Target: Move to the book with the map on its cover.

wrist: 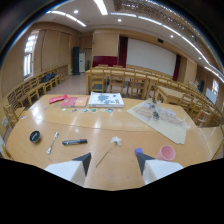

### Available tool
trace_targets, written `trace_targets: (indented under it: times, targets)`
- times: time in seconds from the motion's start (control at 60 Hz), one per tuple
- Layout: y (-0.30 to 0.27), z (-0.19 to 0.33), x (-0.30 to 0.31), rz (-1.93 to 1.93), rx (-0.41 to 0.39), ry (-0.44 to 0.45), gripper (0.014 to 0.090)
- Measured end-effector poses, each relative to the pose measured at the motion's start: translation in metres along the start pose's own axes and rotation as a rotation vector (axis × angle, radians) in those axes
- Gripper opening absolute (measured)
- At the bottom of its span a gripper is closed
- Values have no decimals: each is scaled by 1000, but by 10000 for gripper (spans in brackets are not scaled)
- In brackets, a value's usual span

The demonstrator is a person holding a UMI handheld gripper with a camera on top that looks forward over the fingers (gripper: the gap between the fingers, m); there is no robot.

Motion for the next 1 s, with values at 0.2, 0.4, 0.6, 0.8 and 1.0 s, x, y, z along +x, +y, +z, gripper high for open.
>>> trace_targets:
  times: [0.2,0.4,0.6,0.8,1.0]
  targets:
    - [13,-12,-27,7,-12,29,863]
    - [9,-17,-74,9,25,40,867]
    - [-24,3,-101,-1,98,54,866]
    - [-80,59,-100,21,155,52,864]
    - [-129,175,-89,7,146,45,863]
